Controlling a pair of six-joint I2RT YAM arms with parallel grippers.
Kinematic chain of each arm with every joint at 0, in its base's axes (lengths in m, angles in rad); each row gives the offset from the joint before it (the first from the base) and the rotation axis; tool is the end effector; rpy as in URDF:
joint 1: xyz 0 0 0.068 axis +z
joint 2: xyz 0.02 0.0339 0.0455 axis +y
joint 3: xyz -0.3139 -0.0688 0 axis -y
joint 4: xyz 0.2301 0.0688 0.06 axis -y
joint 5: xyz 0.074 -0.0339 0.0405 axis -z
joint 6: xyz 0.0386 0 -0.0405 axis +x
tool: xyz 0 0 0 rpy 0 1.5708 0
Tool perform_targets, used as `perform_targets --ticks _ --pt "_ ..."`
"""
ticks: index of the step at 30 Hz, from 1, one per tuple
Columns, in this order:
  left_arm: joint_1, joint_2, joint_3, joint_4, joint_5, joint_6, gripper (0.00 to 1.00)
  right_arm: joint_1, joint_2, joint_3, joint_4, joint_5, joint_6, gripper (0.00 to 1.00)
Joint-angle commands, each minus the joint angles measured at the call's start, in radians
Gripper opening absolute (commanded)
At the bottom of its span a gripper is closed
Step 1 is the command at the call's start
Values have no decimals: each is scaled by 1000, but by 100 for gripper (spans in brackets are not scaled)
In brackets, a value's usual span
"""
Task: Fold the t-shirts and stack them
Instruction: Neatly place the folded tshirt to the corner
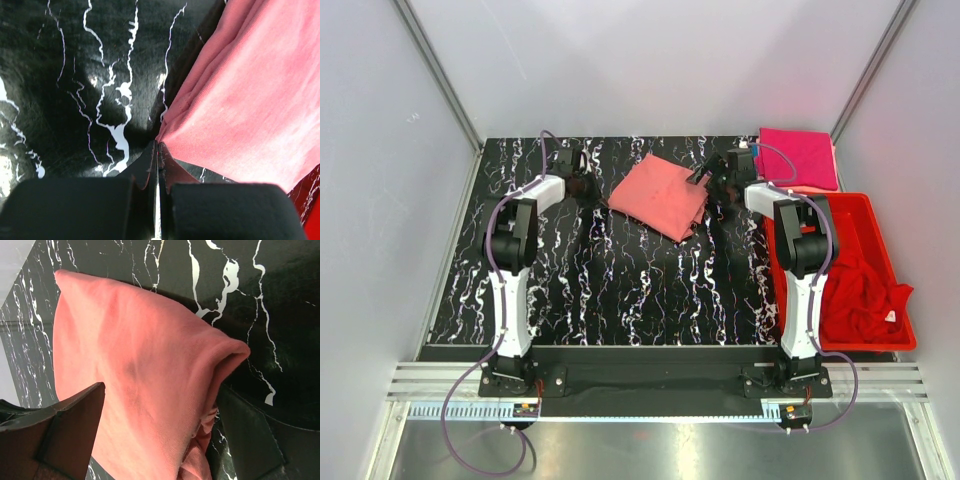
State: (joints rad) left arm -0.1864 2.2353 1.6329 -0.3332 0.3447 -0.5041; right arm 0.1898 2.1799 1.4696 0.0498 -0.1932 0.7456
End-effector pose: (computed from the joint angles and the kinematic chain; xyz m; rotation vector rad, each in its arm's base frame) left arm 0.4915 -0.1060 0.1909 -0.2612 2.5599 -0.7066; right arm 0.4911 0.1019 0.1978 0.5293 2.2554 0.7108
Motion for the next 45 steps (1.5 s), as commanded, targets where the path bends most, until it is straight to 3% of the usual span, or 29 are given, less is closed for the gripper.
perform_targets --ticks 1,9,12,24,29,32,36,37,39,40,42,43,45 --pt "-1 -43 -31 -33 5 16 0 17 -6 -35 -11 49 -6 100" --pt "-1 -55 -56 -20 13 4 0 36 23 6 -94 70 -34 99" --pt "-1 -62 -62 -15 11 -1 0 46 -2 -1 -179 153 -40 99" --pt "-1 -88 -100 0 14 -13 0 56 7 -28 -102 87 -6 100" --pt "-1 -88 -108 5 17 -20 0 53 38 -31 -26 14 -5 94" --pt "-1 -91 -123 10 22 -27 0 40 41 -51 21 -12 -2 82" --pt "-1 -115 -175 31 2 -47 0 13 24 -84 54 -3 -21 51" --pt "-1 -126 -198 36 -16 -50 0 5 15 -92 71 -5 -25 37" --pt "-1 -131 -215 36 -21 -63 0 -12 6 -114 105 -35 -46 26" --pt "-1 -138 -228 36 -18 -68 0 -13 -3 -117 140 -66 -60 13" --pt "-1 -150 -237 28 -3 -93 0 -12 -11 -109 180 -112 -124 0" --pt "-1 -163 -243 19 -6 -99 2 -10 -29 -103 203 -130 -143 0" --pt "-1 -219 -239 -47 -39 -97 22 -1 -52 -69 164 -152 -212 0"
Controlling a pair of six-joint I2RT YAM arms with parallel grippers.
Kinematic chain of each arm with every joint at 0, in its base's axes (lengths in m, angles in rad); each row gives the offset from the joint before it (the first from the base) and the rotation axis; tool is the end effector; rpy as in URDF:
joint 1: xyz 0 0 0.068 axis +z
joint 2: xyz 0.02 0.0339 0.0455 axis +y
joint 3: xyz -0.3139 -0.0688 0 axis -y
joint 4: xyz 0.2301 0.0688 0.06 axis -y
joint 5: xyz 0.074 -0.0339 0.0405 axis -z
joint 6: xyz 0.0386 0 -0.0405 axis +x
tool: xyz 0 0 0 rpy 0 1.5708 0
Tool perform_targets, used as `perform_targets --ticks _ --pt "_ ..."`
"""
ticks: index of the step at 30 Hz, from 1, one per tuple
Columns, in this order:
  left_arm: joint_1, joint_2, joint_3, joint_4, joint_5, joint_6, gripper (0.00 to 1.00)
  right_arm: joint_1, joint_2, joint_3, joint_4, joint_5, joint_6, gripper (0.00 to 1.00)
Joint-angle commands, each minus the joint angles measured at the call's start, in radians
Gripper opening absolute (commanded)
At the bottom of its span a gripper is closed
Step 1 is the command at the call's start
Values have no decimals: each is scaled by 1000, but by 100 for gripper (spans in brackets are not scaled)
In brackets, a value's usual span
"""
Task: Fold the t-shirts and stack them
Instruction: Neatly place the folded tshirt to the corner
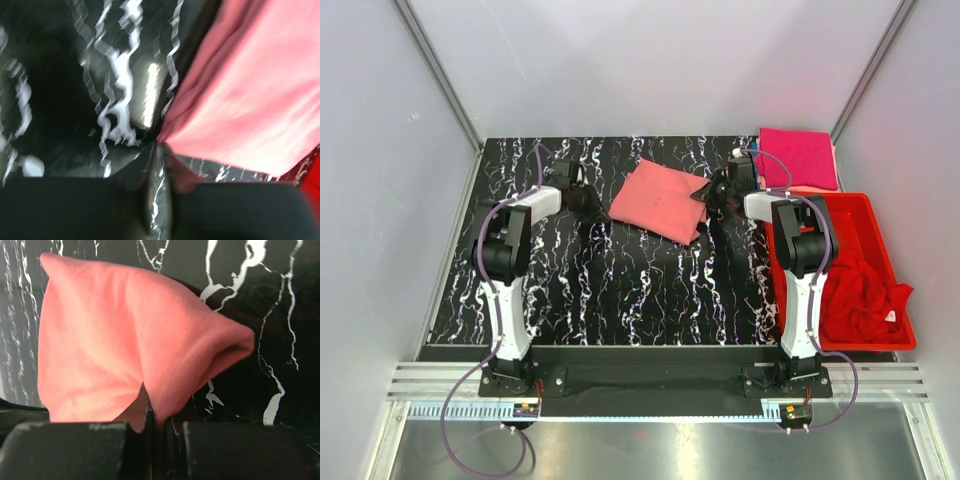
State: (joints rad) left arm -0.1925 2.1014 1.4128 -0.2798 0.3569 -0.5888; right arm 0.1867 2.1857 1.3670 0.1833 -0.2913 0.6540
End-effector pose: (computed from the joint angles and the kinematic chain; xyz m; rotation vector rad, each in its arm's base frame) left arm 0.4460 -0.1007 0.1936 -0.3718 2.5972 -0.7468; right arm 0.4808 0.1021 0.1770 0.3640 2.2600 0.7762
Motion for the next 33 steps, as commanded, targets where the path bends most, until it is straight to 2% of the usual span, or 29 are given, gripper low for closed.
perform_targets --ticks 1,2,3,9,15,20,24,29,33 --pt "5 -105 -11 -129 -97 4 37 7 -82 56 -10 -36 -152 0" --pt "5 -151 4 -184 -114 15 58 11 -89 114 -65 -19 -210 0" --pt "5 -171 11 -209 -122 29 62 10 -93 144 -156 -9 -233 0" --pt "4 -368 -76 -239 -66 109 61 10 -110 279 -347 24 -395 0" --pt "-7 -443 -146 -251 -6 164 60 8 -112 446 -546 142 -588 0" --pt "-18 -481 -164 -236 30 170 61 -12 -101 572 -622 207 -680 0" --pt "-22 -489 -163 -234 48 170 61 -16 -128 598 -636 251 -754 0" --pt "-28 -501 -169 -225 65 168 61 -55 -182 632 -648 221 -823 0" --pt "-33 -512 -167 -223 74 168 61 -104 -213 708 -741 137 -849 0"
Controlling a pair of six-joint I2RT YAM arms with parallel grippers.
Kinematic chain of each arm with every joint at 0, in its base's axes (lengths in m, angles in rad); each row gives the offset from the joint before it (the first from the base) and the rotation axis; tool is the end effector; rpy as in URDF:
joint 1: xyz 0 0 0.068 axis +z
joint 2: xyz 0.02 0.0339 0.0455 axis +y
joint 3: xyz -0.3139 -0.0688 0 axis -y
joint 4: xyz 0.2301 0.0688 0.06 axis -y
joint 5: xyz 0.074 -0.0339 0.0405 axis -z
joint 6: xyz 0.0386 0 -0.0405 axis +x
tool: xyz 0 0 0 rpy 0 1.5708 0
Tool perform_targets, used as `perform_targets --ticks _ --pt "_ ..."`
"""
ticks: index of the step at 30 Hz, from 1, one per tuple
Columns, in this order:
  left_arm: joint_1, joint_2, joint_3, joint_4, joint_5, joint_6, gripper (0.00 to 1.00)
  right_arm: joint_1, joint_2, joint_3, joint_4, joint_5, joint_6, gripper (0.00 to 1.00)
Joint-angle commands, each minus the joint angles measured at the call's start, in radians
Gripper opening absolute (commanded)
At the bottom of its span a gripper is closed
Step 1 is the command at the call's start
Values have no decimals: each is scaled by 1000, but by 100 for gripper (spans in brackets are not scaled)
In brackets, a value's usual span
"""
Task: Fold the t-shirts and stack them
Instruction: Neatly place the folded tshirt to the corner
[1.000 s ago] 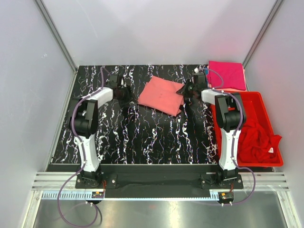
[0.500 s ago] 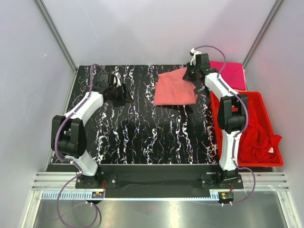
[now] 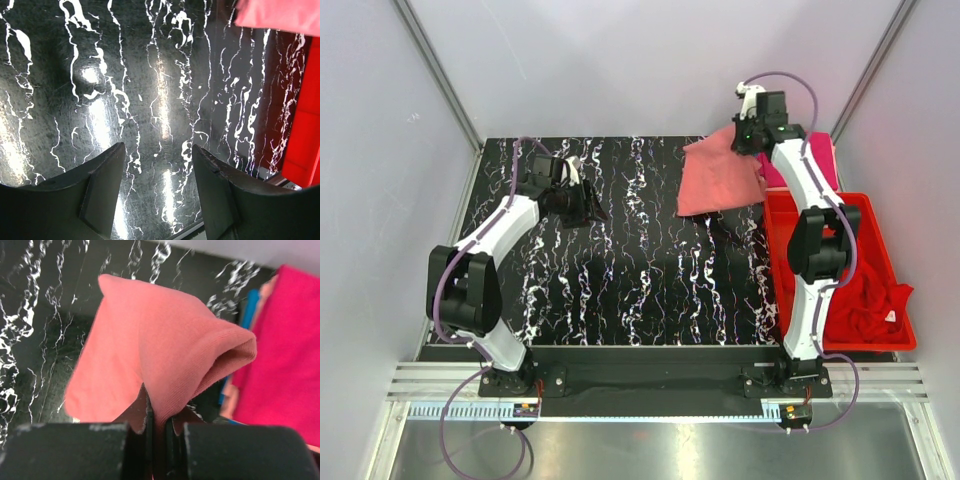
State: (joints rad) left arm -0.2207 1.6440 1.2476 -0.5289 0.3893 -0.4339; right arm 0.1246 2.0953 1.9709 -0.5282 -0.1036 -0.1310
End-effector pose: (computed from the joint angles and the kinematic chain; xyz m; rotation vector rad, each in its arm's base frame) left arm 0.3328 -0.0897 0.3054 -0.1042 2.5557 -0.7509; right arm 0.4979 0.0664 0.3479 -0.3395 2.1955 0.1116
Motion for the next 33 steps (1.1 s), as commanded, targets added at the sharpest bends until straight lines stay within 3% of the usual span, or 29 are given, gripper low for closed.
perform_targets --ticks 1,11,20,29,33 --pt "-5 -58 -2 27 42 14 61 -61 -127 117 -44 -77 -71 0" --pt "-5 -70 -2 32 49 12 61 -215 -41 356 -233 -278 -128 0" --pt "-5 -59 9 29 53 14 61 -370 216 641 -300 -438 -68 0" --pt "-5 -49 16 32 63 15 61 -463 451 789 -107 -426 -3 0" --pt "-5 -41 22 32 59 18 61 -476 476 766 -36 -468 36 0"
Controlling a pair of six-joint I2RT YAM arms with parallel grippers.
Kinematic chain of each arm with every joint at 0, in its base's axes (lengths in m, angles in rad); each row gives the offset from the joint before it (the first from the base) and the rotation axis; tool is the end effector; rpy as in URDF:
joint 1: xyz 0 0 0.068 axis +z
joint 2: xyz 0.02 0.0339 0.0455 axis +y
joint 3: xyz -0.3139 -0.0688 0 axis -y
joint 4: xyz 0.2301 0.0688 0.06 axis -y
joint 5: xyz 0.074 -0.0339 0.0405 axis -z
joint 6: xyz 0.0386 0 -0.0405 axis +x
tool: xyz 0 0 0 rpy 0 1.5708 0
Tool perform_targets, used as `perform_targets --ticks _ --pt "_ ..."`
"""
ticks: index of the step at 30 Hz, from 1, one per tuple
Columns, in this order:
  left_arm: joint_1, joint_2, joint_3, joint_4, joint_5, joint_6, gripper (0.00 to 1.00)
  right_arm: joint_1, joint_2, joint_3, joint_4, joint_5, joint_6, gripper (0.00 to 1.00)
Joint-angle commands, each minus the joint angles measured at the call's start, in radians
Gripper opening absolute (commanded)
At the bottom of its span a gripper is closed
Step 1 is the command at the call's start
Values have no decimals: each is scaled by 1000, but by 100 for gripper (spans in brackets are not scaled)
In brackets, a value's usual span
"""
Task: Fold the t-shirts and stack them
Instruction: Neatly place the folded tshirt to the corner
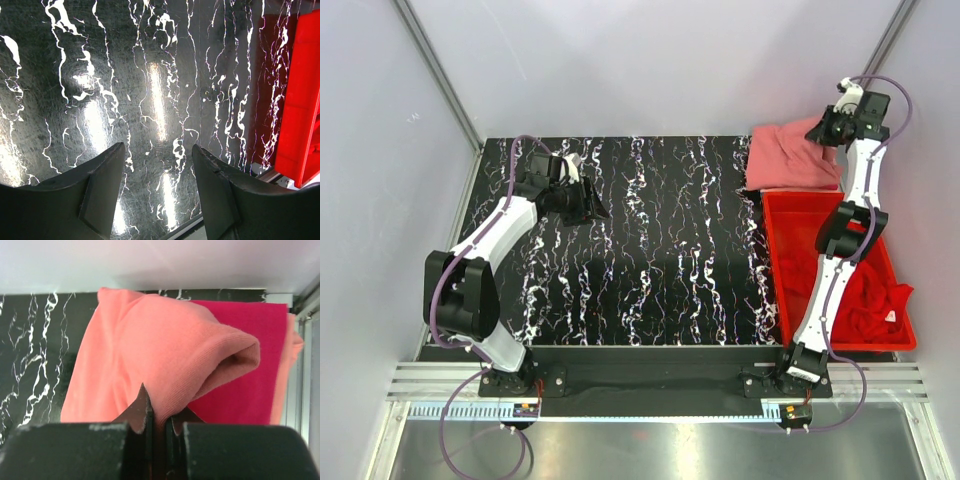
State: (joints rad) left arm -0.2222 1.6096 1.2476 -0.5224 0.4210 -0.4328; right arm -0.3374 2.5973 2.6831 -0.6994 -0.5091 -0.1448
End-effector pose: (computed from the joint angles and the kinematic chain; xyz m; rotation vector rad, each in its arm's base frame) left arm 0.3261 -0.0898 0.3173 -0.0732 2.5158 -0.7962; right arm 0.5731 -0.1811 0.2935 -0.0799 2.1076 0.2692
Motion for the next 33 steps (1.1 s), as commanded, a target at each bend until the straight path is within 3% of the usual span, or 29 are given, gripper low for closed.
perform_targets --ticks 1,7,16,21,33 --pt "-3 -2 26 27 33 13 61 -12 -31 47 135 -106 63 0" --pt "-2 -10 19 36 59 9 62 8 -192 -121 146 -151 50 0" --pt "-2 -11 13 50 93 -3 62 50 -408 -161 -41 -89 8 0" --pt "-2 -36 0 55 91 -1 62 54 -396 -14 -178 -39 -24 0" --pt "-2 -11 10 59 114 -11 62 54 -473 -69 -201 -92 -53 0"
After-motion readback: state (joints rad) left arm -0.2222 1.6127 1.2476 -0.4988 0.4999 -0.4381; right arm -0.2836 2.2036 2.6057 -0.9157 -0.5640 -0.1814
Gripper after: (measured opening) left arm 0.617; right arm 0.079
